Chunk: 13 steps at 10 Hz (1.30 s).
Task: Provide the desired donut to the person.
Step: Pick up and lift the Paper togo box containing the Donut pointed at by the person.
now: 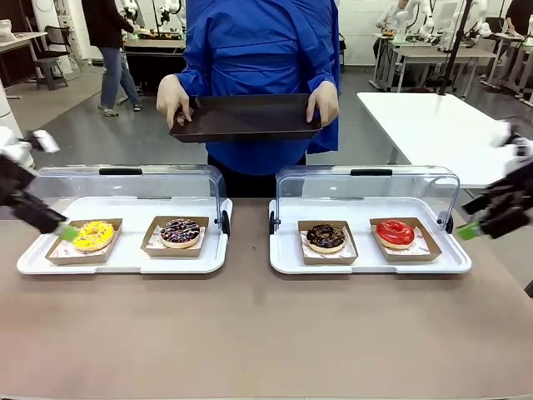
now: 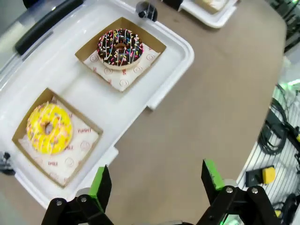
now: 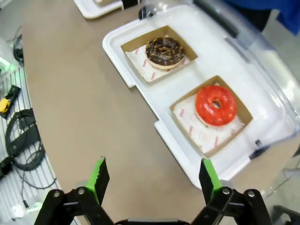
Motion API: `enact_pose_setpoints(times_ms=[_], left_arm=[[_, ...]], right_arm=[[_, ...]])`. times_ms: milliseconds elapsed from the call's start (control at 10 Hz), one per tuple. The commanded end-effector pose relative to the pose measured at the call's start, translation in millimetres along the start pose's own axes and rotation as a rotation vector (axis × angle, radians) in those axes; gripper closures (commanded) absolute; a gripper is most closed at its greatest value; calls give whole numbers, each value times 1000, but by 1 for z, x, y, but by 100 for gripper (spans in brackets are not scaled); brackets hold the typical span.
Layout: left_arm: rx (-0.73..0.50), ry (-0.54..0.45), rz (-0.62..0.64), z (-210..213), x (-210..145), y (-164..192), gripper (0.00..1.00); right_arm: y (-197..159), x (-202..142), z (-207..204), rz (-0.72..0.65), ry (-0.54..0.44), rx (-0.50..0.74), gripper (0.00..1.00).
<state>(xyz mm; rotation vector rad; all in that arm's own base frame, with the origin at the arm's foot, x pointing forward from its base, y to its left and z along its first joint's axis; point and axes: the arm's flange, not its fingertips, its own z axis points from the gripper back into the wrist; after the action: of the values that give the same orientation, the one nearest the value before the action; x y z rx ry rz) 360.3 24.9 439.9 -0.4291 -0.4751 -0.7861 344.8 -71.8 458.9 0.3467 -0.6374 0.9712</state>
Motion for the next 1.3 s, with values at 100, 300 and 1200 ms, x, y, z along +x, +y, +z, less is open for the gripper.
enact_pose_setpoints(times_ms=[100, 300, 1200], left_arm=[[-25, -153, -106, 22, -108, -61, 0], [-4, -246, -155, 42, -117, -70, 0], [41, -334, -157, 64, -114, -85, 0]], right_arm=[[17, -22, 16, -11, -175, 12, 0], [18, -19, 28, 2, -265, 16, 0], [32, -6, 52, -1, -381, -32, 0]])
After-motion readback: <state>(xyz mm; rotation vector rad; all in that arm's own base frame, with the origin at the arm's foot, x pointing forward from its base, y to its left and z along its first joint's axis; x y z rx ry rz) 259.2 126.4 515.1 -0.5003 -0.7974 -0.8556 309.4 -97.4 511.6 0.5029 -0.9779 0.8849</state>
